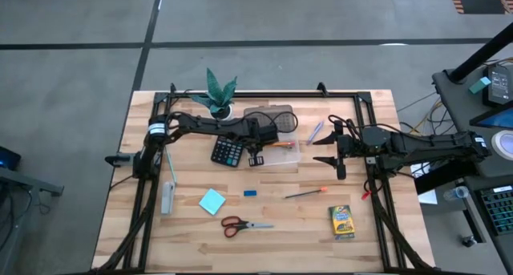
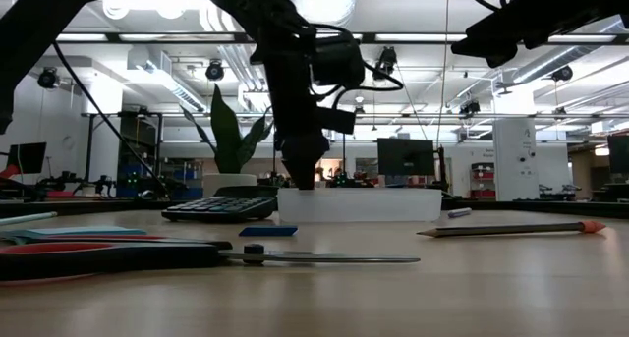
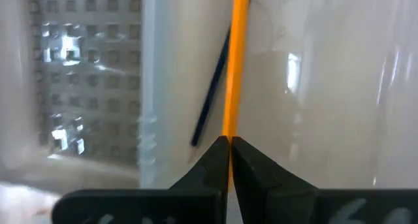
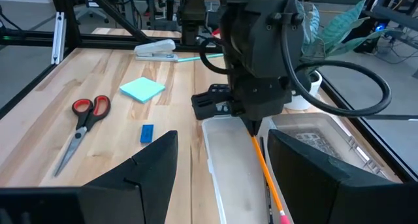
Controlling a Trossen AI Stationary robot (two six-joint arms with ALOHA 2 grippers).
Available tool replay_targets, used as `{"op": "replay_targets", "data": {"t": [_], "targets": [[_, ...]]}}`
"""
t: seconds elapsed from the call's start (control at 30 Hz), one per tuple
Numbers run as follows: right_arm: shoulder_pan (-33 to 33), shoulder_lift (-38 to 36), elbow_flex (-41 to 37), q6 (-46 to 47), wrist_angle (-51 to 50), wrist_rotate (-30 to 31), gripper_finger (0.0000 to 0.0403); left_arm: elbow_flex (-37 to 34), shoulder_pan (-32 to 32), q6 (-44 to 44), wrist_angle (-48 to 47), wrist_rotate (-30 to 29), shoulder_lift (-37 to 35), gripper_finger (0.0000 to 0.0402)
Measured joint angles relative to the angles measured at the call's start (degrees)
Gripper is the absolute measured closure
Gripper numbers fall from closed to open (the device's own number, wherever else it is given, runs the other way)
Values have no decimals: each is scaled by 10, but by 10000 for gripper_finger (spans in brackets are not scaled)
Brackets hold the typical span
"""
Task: Pack school essentials
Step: Put the yellow pencil into the supplies box
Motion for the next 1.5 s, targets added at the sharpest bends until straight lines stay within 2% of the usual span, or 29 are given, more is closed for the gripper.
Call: {"op": "replay_targets", "data": {"t": [0.13, 0.27, 0.5, 0.63, 0.73, 0.97, 1.03, 1.17, 1.5], "targets": [[0, 0, 0, 0, 0, 0, 177, -10, -1, 1, 29, 41, 0, 401], [0, 0, 0, 0, 0, 0, 177, -7, -2, 1, 5, 28, -4, 401], [0, 0, 0, -1, 0, 0, 177, -11, -1, 0, 17, -7, -12, 401], [0, 0, 0, 0, -2, 0, 177, -15, -2, 1, 25, 0, 3, 401], [0, 0, 0, -2, -6, 0, 177, -14, -6, 1, 26, 29, 3, 401], [0, 0, 0, -3, -5, 0, 177, -14, -8, 1, 31, 44, -13, 401], [0, 0, 0, -3, -5, 0, 177, -14, -7, 4, 41, 39, -17, 401], [0, 0, 0, -4, -5, 0, 177, -13, -7, 8, 63, -21, -21, 401], [0, 0, 0, -4, -6, 0, 177, -14, -8, 26, 74, -25, -16, 401]]}}
